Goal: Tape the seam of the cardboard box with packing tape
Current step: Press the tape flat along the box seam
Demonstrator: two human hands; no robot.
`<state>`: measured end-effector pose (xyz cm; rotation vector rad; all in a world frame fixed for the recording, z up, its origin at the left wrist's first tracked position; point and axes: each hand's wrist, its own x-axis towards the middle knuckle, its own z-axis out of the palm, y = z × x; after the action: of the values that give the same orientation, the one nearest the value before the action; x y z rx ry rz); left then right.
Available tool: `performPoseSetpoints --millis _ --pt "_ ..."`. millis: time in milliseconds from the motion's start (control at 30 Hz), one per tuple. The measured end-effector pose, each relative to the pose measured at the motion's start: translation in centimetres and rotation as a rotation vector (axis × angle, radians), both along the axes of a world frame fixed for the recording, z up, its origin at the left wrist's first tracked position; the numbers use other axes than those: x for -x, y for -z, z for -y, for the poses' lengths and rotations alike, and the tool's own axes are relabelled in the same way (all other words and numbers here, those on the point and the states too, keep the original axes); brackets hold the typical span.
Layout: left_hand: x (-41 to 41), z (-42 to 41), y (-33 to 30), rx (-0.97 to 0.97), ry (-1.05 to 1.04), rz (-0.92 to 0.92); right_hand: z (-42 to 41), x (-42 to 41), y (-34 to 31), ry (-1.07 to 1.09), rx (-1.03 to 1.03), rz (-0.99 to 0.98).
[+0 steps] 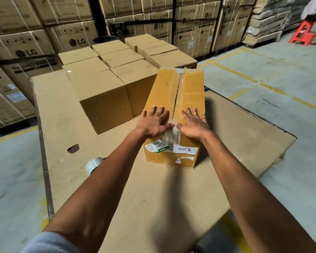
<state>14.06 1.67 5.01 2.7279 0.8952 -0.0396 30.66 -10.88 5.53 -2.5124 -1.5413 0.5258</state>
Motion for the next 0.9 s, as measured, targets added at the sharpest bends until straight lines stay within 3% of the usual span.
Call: performPoseSetpoints --millis 433,700,900 --pt "-2.0 1.4 0.3 -0.088 -0.198 0.021 -0.9 1.8 0.6 0.129 -0.102 0.127" --pt "-1.1 0.0 -0.7 0.135 -0.088 0.004 0.0 0.5 -1.3 0.033 0.044 -0.113" --pt "-2.0 0.9 -0.1 0.05 -0.224 0.033 -1.1 1.3 0.1 0.118 -0.01 0.043"
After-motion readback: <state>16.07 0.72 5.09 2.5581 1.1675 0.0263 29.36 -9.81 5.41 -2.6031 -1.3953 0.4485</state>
